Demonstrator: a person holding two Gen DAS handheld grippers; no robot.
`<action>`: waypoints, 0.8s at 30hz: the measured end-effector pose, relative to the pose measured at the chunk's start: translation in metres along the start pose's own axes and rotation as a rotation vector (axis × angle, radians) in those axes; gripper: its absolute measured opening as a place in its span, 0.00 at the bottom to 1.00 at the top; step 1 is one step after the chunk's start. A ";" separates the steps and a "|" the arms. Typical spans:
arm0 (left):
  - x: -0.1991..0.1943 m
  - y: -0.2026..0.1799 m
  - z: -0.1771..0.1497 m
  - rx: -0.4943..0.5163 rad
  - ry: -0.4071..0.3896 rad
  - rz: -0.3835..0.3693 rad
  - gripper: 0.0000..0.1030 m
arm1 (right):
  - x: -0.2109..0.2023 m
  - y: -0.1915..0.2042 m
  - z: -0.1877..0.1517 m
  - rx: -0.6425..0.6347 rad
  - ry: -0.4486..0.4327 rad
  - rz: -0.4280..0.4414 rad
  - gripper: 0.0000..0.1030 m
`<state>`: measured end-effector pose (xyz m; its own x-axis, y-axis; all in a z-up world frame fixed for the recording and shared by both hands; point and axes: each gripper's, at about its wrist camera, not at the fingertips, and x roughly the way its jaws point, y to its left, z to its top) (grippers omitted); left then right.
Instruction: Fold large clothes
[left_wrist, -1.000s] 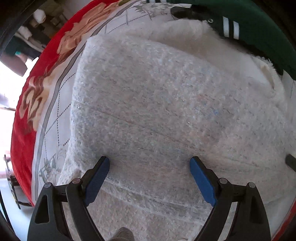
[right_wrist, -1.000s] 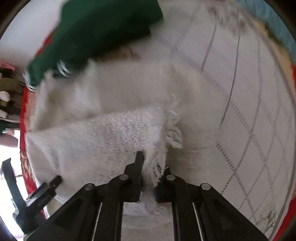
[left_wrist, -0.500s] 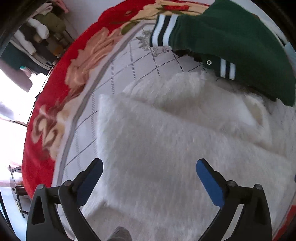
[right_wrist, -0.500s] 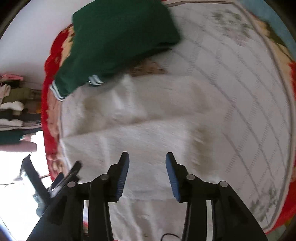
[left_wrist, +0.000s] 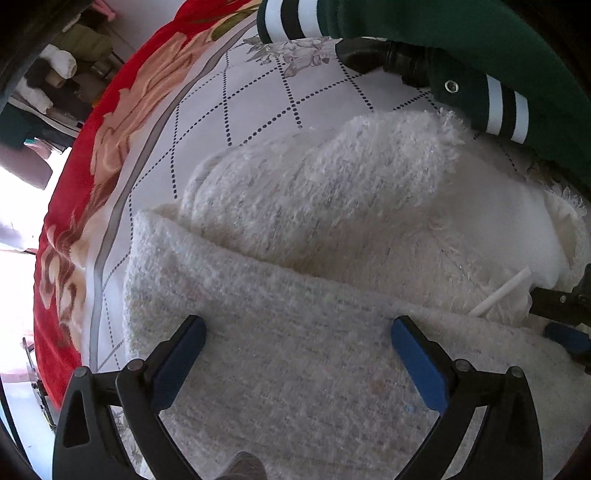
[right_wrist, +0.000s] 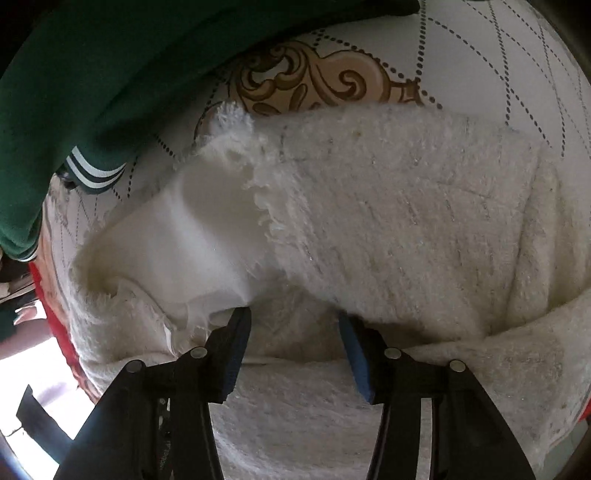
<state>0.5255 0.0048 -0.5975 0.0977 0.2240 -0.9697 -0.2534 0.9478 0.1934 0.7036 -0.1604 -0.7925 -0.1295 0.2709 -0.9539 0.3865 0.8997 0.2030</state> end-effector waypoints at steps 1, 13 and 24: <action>0.002 0.001 0.003 -0.001 0.002 -0.001 1.00 | 0.001 0.000 0.000 0.016 -0.015 -0.009 0.39; 0.009 0.006 0.014 0.007 0.000 -0.010 1.00 | -0.023 0.010 -0.010 0.077 -0.133 0.104 0.05; 0.009 0.009 0.017 0.041 -0.010 -0.004 1.00 | -0.052 0.052 0.004 0.066 -0.247 0.189 0.03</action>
<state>0.5407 0.0189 -0.6018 0.1083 0.2226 -0.9689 -0.2135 0.9571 0.1961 0.7344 -0.1289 -0.7330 0.1731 0.3324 -0.9271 0.4418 0.8151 0.3748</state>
